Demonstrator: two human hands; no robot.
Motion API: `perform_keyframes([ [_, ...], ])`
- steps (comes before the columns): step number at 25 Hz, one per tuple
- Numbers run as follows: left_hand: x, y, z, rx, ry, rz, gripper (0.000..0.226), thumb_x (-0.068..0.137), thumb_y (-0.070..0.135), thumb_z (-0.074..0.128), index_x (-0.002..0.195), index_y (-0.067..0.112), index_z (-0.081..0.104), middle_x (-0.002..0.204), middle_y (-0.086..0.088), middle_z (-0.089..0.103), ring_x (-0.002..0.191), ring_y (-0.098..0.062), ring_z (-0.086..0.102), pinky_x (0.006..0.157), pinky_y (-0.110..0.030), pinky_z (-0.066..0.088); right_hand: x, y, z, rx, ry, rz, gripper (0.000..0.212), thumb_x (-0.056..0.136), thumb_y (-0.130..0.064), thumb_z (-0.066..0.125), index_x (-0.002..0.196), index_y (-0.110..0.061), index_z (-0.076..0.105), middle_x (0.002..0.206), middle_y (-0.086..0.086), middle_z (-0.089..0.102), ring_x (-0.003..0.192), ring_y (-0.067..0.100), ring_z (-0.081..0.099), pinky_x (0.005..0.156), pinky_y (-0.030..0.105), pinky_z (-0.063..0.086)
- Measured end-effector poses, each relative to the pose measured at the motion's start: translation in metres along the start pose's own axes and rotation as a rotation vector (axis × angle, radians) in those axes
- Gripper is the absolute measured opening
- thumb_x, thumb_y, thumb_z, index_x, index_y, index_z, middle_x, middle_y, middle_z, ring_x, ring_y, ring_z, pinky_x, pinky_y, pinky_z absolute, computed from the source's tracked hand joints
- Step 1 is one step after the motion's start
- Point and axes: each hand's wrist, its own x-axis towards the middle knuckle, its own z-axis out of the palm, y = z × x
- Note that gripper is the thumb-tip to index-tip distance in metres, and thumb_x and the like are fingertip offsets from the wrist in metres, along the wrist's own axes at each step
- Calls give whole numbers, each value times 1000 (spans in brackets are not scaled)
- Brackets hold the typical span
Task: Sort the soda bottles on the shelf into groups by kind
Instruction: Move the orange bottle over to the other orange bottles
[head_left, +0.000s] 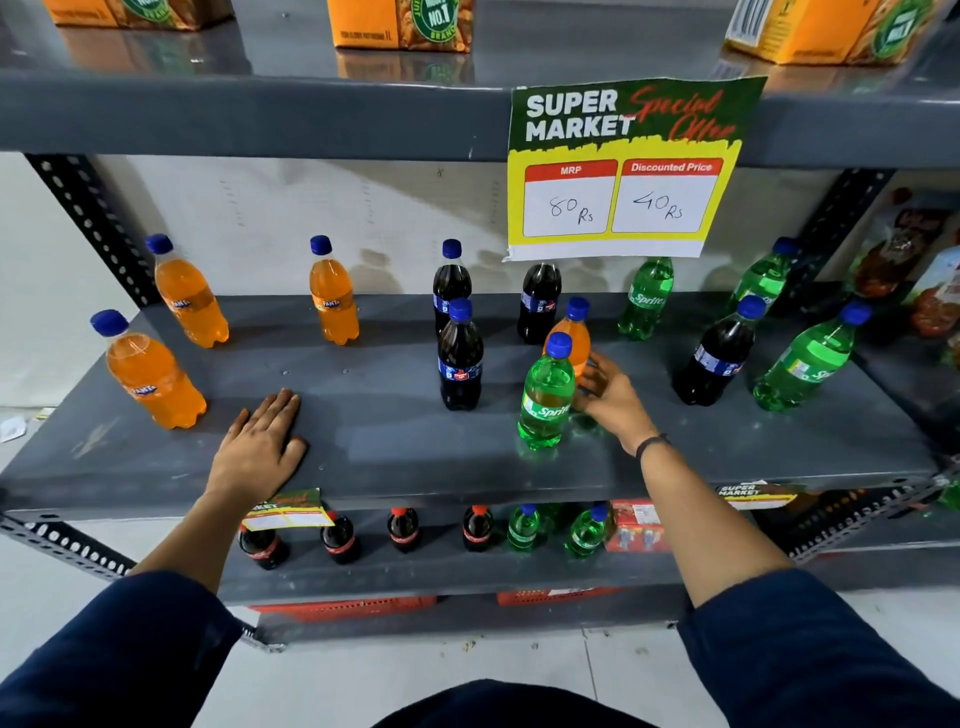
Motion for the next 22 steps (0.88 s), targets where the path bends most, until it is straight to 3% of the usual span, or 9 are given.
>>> perform_keyframes([
  [3,1,0,0,3,-1,-8,82,75,53,11,146,15,19,157,-5,19,146,-19,14,119,-39,7,10,-1,1,-43,-73,-6,58,77,16,58,130,5,38,92,5,55,77,4,58,71,11,50],
  [6,0,0,1,16,-1,-6,78,77,51,13,146,15,19,157,-5,18,146,-19,13,119,-39,6,11,-1,3,-92,-96,-74,57,74,11,66,125,-1,44,102,10,59,84,12,58,71,8,50],
  [12,-1,1,0,17,8,0,80,75,51,11,146,14,21,157,-6,19,145,-20,15,119,-39,8,-3,7,-11,-83,-48,-58,56,70,5,72,120,-6,48,108,11,63,97,21,60,97,38,48],
  [17,-1,1,1,8,11,6,71,81,43,19,146,14,20,157,-6,18,145,-20,14,119,-40,7,-37,19,-23,-100,142,-52,54,66,-13,81,113,-12,55,109,9,67,100,24,64,94,40,51],
  [19,-2,1,0,-1,-1,10,70,82,43,18,146,13,19,157,-7,18,146,-20,14,119,-40,7,-57,20,-22,-109,210,-55,51,65,-14,82,110,-13,57,105,8,67,97,23,64,90,33,52],
  [22,-3,2,-3,-5,-10,20,62,90,38,21,146,12,17,157,-8,16,146,-21,12,119,-40,5,-94,16,-9,-147,288,-85,52,65,-15,82,111,-8,58,102,6,67,92,17,63,74,4,47],
])
